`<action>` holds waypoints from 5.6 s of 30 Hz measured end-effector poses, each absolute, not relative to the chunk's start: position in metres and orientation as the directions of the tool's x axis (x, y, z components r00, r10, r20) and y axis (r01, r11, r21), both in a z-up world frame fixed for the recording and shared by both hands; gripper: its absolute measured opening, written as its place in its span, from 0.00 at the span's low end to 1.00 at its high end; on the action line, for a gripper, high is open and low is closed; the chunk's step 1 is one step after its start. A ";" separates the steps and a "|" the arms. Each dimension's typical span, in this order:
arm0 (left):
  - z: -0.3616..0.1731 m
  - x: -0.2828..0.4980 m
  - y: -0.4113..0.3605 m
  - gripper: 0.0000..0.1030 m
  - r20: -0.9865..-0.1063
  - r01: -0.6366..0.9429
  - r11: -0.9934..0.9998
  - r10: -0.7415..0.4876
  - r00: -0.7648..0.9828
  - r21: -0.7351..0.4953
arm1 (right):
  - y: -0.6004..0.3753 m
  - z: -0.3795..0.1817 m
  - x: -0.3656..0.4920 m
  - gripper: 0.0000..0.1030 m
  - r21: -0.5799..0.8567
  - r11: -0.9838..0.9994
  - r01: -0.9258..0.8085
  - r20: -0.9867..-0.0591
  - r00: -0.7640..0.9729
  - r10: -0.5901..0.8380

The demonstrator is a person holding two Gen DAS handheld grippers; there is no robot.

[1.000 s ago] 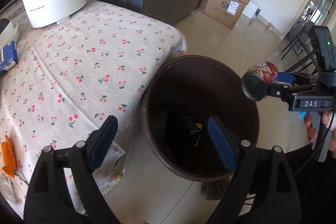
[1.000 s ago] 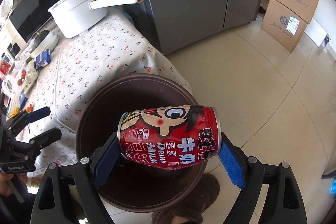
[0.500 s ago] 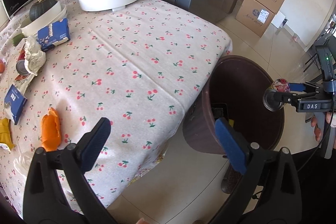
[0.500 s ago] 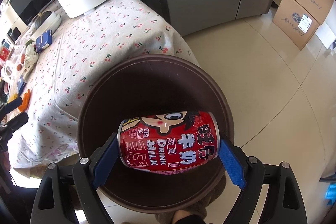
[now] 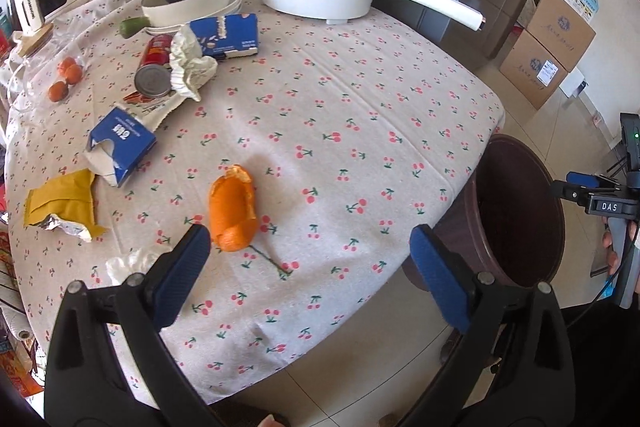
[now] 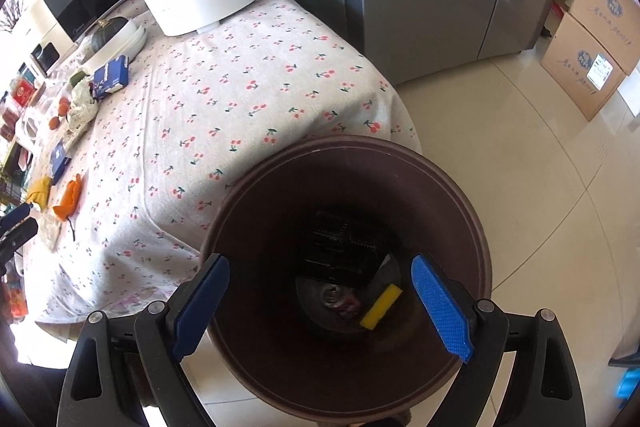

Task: Collect trash
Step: 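Grasp the crumpled white tissue with the left tool, then grasp the orange peel with the right tool and lift it, then carry the tissue and orange peel over the brown bin and open both tools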

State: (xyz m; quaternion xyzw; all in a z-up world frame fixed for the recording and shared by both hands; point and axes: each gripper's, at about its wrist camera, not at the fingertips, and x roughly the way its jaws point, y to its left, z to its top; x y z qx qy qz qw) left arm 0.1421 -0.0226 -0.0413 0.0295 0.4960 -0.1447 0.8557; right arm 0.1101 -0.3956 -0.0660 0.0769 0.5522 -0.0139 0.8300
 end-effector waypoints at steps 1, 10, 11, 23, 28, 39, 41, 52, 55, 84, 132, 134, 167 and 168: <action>-0.041 0.142 -0.013 0.97 -0.859 0.258 0.961 -0.212 0.467 -0.098 | -0.390 -0.065 0.113 0.91 0.114 0.989 0.099 -0.918 0.390 0.066; -0.053 0.139 0.055 0.97 -0.878 0.120 0.986 -0.161 0.451 -0.119 | -0.326 -0.056 0.139 0.91 0.117 0.993 -0.001 -0.914 0.392 0.108; -0.056 0.138 0.061 0.97 -0.881 0.109 0.987 -0.155 0.446 -0.118 | -0.319 -0.056 0.141 0.91 0.117 0.993 -0.013 -0.913 0.391 0.113; -0.101 0.136 0.079 0.96 -0.915 0.142 0.989 -0.098 0.390 -0.045 | -0.260 -0.061 0.161 0.91 0.103 0.989 -0.105 -0.922 0.362 0.135; -0.118 0.143 0.077 0.74 -0.919 0.150 0.989 -0.052 0.390 0.008 | -0.250 -0.065 0.165 0.91 0.102 0.989 -0.105 -0.925 0.355 0.134; -0.109 0.143 0.082 0.14 -0.900 0.182 0.982 -0.123 0.419 -0.049 | -0.208 -0.071 0.176 0.91 0.109 0.983 -0.151 -0.926 0.343 0.155; -0.105 0.141 0.086 0.13 -0.894 0.173 0.983 -0.127 0.429 -0.056 | -0.198 -0.073 0.178 0.91 0.112 0.981 -0.160 -0.926 0.340 0.162; -0.072 0.128 0.123 0.12 -0.861 0.061 0.994 -0.108 0.497 -0.090 | -0.125 -0.081 0.188 0.91 0.200 0.951 -0.235 -0.909 0.317 0.270; -0.072 0.125 0.133 0.12 -0.864 0.028 0.995 -0.095 0.494 -0.093 | -0.100 -0.088 0.191 0.91 0.220 0.939 -0.265 -0.906 0.302 0.297; -0.078 0.131 0.128 0.12 -0.877 0.014 0.988 -0.142 0.459 -0.153 | -0.069 -0.097 0.196 0.29 0.076 0.945 -0.319 -0.897 0.392 0.205; -0.090 0.110 -0.213 0.13 -0.871 0.617 0.762 -0.424 0.247 -0.195 | -0.428 -0.090 0.061 0.29 0.089 0.989 0.121 -0.916 0.401 0.033; -0.092 0.112 -0.227 0.13 -0.866 0.634 0.746 -0.439 0.238 -0.204 | -0.434 -0.090 0.058 0.29 0.090 0.987 0.133 -0.916 0.400 0.030; -0.089 0.132 -0.190 0.95 -0.885 0.513 0.847 -0.339 0.318 -0.140 | -0.461 -0.093 0.042 0.80 0.140 0.957 0.255 -0.915 0.402 0.027; -0.089 0.132 -0.187 0.95 -0.885 0.508 0.849 -0.338 0.320 -0.141 | -0.460 -0.092 0.042 0.80 0.141 0.958 0.250 -0.914 0.404 0.030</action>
